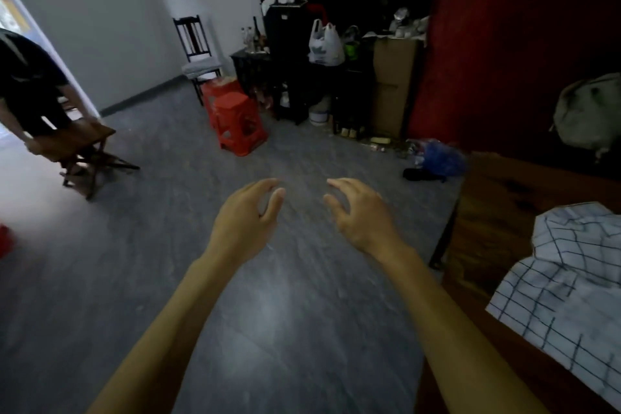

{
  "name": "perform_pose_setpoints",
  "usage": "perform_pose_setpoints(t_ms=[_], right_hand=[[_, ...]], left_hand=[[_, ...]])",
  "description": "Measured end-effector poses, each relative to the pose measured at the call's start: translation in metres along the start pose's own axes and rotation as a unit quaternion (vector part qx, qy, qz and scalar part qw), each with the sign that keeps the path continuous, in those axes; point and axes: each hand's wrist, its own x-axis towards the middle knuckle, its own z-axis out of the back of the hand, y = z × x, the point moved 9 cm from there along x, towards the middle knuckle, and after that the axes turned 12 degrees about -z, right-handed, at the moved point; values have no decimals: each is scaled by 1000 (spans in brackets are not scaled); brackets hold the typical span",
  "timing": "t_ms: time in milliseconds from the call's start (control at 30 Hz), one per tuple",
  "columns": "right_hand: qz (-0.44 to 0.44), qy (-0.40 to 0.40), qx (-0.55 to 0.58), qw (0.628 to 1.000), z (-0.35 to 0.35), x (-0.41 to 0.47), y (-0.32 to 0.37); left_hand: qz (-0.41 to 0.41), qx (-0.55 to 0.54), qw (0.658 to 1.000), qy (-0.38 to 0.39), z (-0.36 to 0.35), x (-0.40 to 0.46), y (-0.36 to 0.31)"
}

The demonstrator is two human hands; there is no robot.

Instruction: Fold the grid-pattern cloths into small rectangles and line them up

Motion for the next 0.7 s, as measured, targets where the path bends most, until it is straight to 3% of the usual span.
perform_pose_setpoints(t_ms=[400,700], right_hand=[[-138,-126,-14,982,5,119,-15],[-264,-200,-46,942,47,126,-69]], left_hand=[[-170,-56,979,98,-76,171,72],[-261,-180,928,197,-163,238,30]])
